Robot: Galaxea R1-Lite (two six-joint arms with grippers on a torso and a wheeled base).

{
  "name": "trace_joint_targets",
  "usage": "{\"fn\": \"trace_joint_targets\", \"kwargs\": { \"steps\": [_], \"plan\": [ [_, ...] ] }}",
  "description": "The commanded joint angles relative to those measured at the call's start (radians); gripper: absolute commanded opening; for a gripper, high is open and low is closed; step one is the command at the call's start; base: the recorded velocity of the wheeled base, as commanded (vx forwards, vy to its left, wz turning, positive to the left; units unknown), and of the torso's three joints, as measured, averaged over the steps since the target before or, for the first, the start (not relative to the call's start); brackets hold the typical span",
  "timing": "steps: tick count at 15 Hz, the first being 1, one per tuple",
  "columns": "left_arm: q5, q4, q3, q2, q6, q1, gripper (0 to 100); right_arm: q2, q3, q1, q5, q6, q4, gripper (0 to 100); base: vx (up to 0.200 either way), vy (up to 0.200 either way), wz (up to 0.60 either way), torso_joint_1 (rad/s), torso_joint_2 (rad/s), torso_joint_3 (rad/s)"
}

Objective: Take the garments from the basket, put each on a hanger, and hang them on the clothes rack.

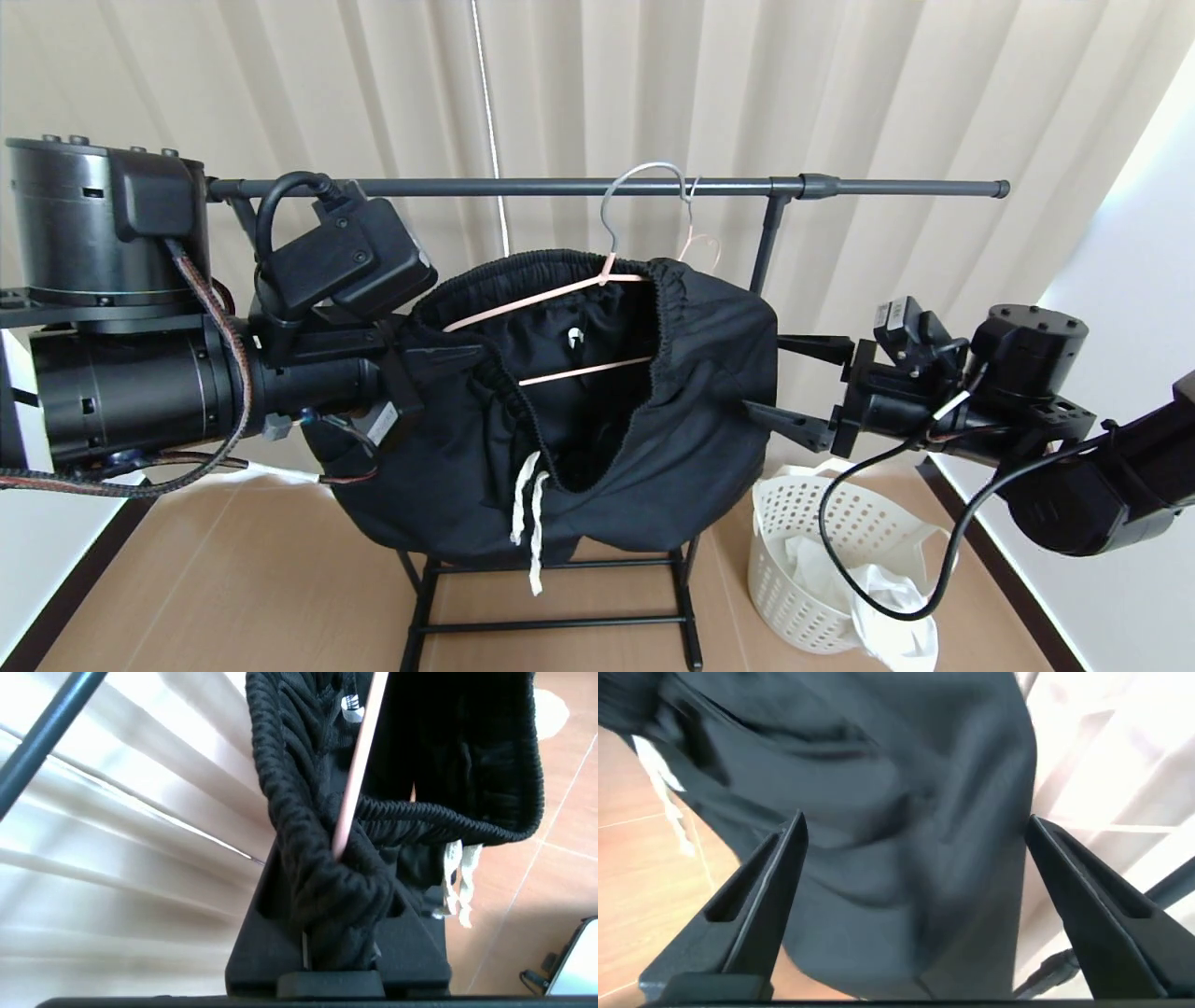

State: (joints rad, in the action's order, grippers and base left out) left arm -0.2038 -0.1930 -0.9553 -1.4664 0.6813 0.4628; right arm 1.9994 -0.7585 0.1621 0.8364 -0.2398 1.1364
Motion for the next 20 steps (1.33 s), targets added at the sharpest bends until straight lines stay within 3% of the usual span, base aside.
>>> {"fn": "trace_joint_targets", "kwargs": {
  "steps": [1,3,7,8,11,20],
  "plan": [
    [0.0,0.0,0.007,0.024,0.0,0.002,0,0.082,-0.033,0.004,-0.028,0.0,0.003,100,0.0,0.0,0.0,0.0,0.0,0.0],
    [0.0,0.0,0.02,0.04,0.0,0.004,0,0.13,-0.07,0.005,-0.092,0.0,0.006,100,0.0,0.0,0.0,0.0,0.0,0.0],
    [0.001,0.0,0.04,0.051,-0.005,0.004,0,0.133,-0.082,0.01,-0.097,0.06,0.008,100,0.0,0.0,0.0,0.0,0.0,0.0],
    [0.001,0.0,0.038,0.051,-0.019,0.004,0,0.133,-0.088,0.013,-0.097,0.076,0.003,0,0.0,0.0,0.0,0.0,0.0,0.0],
    [0.001,0.0,0.041,0.051,-0.049,0.004,0,0.127,-0.105,0.022,-0.099,0.14,0.003,0,0.0,0.0,0.0,0.0,0.0,0.0],
    [-0.005,0.0,0.086,0.098,-0.111,-0.019,0,0.13,-0.186,-0.055,-0.099,0.284,-0.001,0,0.0,0.0,0.0,0.0,0.0,0.0]
  ]
}}
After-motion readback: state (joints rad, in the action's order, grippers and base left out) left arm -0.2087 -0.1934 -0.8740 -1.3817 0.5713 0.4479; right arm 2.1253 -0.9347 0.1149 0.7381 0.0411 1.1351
